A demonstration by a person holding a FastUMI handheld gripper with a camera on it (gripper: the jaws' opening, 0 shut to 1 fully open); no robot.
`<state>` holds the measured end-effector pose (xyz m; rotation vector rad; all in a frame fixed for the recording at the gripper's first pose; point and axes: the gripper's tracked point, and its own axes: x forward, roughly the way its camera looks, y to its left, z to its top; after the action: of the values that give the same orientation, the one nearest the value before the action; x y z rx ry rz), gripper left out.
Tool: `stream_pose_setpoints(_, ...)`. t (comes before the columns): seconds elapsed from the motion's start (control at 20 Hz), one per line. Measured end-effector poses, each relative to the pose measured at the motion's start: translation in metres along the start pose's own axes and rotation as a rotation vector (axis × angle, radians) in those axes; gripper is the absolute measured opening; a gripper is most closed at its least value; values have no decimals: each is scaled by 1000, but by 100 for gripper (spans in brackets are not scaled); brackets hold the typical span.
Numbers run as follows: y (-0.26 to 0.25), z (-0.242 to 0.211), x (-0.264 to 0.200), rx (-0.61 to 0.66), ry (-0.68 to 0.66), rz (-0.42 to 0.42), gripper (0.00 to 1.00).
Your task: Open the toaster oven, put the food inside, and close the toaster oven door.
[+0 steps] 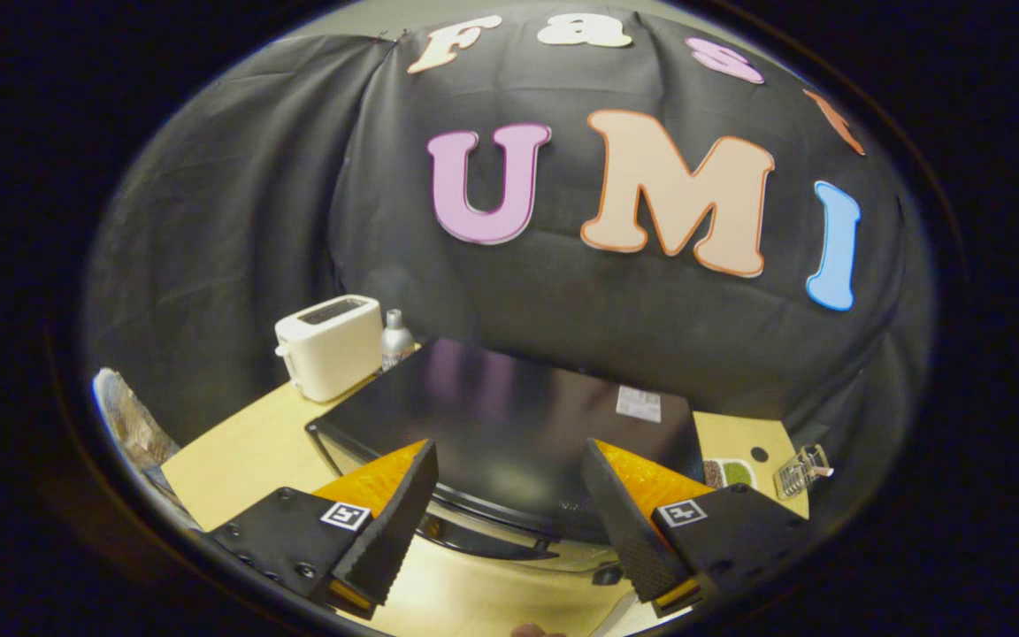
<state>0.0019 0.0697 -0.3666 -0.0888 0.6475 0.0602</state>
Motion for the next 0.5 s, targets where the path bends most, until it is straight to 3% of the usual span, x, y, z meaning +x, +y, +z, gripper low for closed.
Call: stream_pose_setpoints(0.5,12,-29,-16,57,33,47,99)
